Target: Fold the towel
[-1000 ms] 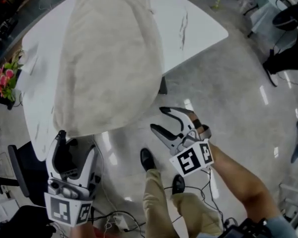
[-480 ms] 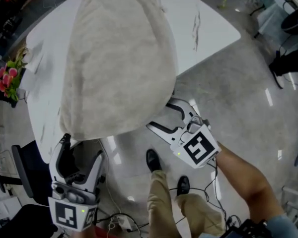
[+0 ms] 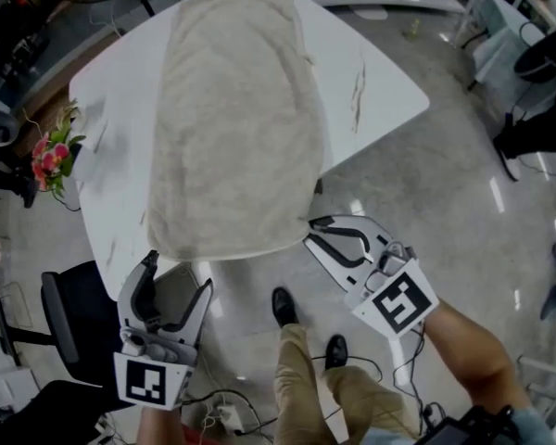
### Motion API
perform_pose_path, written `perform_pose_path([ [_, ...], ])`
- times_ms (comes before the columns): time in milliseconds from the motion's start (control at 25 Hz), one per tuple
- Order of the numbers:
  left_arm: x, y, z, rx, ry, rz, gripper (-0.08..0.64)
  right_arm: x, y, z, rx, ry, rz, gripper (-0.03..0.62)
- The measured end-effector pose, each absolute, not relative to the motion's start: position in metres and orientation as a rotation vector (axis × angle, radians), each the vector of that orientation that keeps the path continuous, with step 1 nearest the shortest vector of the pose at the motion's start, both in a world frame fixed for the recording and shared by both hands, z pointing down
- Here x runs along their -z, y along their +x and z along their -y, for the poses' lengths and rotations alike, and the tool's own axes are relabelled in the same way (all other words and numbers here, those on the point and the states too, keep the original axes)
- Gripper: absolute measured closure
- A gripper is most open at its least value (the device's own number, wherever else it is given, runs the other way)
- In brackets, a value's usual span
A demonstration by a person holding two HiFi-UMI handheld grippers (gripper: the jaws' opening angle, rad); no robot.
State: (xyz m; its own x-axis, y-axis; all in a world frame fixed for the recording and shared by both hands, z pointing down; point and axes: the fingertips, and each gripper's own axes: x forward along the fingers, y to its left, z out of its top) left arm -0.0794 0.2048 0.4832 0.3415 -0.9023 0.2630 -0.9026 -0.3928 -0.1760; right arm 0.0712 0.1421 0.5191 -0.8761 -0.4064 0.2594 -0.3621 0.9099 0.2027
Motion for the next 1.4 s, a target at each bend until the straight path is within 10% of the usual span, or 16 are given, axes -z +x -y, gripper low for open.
perform_pose_path([
  [1040,-0.51,-0.076,-0.147,-0.859,2.564,1.656,0.211,-0.367,0.059,-0.113,0.044,0.582,2.662,0.565],
  [1400,-0.514,-0.089,-0.138,-0.953,2.497,1.722,0.453,-0.357,0.056,-0.108,-0.006,0.562,2.641,0.565],
])
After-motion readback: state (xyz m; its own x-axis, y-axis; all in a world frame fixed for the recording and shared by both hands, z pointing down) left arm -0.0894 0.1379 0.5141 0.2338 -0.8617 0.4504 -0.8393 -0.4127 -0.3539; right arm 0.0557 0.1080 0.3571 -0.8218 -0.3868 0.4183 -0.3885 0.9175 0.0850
